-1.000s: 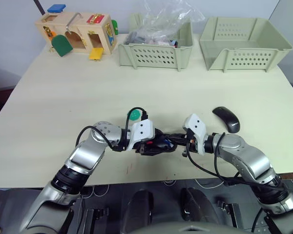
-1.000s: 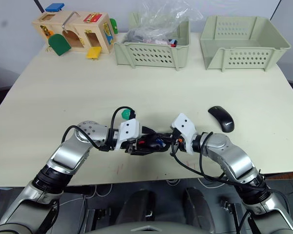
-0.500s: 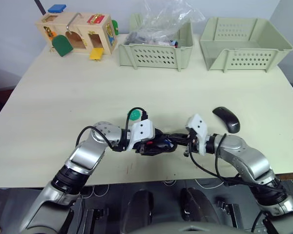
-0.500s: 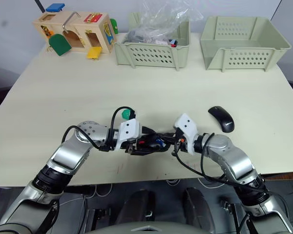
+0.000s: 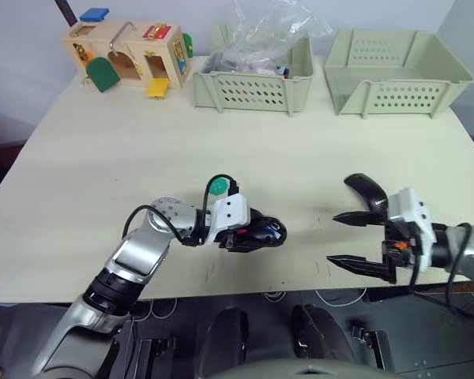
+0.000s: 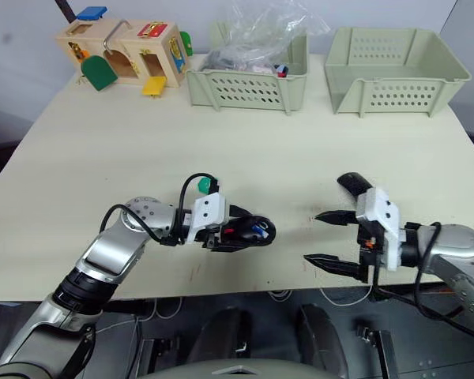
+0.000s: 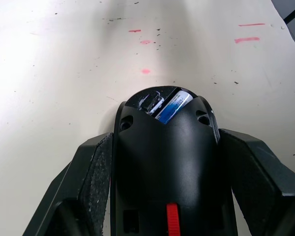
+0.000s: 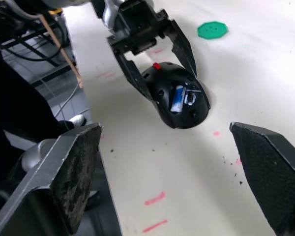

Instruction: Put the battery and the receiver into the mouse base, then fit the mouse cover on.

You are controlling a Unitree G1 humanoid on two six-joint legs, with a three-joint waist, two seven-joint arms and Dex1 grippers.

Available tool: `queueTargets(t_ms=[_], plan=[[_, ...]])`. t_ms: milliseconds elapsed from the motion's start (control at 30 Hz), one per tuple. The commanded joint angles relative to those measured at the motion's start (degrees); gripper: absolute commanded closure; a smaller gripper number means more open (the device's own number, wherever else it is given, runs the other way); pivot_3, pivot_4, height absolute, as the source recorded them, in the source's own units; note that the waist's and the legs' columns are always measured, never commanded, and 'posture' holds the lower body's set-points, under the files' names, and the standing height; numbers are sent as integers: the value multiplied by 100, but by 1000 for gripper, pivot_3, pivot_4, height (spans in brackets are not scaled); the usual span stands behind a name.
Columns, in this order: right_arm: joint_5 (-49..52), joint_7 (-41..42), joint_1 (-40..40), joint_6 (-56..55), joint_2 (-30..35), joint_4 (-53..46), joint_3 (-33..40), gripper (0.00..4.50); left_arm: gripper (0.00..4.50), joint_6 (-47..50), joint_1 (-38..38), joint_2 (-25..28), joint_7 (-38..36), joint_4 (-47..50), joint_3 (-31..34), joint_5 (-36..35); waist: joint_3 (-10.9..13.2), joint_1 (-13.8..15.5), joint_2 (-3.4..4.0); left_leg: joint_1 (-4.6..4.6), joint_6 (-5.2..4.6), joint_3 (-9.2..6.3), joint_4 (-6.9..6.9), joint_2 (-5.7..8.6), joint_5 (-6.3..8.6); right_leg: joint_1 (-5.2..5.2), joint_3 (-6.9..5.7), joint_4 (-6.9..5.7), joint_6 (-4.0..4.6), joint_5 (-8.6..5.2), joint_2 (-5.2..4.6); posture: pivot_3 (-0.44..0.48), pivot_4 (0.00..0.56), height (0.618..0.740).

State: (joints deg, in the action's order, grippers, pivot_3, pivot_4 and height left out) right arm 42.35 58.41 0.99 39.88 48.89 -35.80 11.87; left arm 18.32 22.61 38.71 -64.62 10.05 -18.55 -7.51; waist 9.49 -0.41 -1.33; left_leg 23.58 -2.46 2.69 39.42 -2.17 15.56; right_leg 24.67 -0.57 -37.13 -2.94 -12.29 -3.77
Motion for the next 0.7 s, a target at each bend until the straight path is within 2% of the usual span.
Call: queueTargets(t_ms=[33, 333, 367, 433, 700], plan=[[226, 103, 366, -141, 143, -232, 689, 47, 1643, -28, -29, 86, -22, -93, 13, 77, 0, 7, -1, 0, 0, 0, 0, 0, 0, 0, 0, 0, 0, 0, 0, 0, 150, 740], [112, 75, 789, -411, 119, -301, 800, 47, 1643, 26, -59, 70, 6, -23, 132, -58, -1, 0, -1, -4, 0, 2, 0, 0, 0, -2, 3, -1, 0, 0, 1, 0, 150, 740], [67, 61, 806, -449, 123, -279, 785, 0, 626, 132, -68, 59, -12, 85, 211, -206, -1, -1, -1, -4, 0, 2, 0, 0, 0, -2, 3, -1, 0, 0, 1, 0, 150, 740], [24, 12, 853, -483, 109, -255, 784, 0, 56, 231, -124, 51, -20, 310, 375, -449, 0, 2, -1, -4, 0, 1, 0, 0, 0, -1, 3, -1, 0, 0, 1, 0, 150, 740], [91, -643, 1014, -274, -24, -388, 977, 0, 56, 688, -681, 323, 38, 1113, 1284, -1321, 0, 44, -1, 0, 1, 2, 2, -1, 0, -1, 2, 2, -1, 0, -2, 0, 150, 740]])
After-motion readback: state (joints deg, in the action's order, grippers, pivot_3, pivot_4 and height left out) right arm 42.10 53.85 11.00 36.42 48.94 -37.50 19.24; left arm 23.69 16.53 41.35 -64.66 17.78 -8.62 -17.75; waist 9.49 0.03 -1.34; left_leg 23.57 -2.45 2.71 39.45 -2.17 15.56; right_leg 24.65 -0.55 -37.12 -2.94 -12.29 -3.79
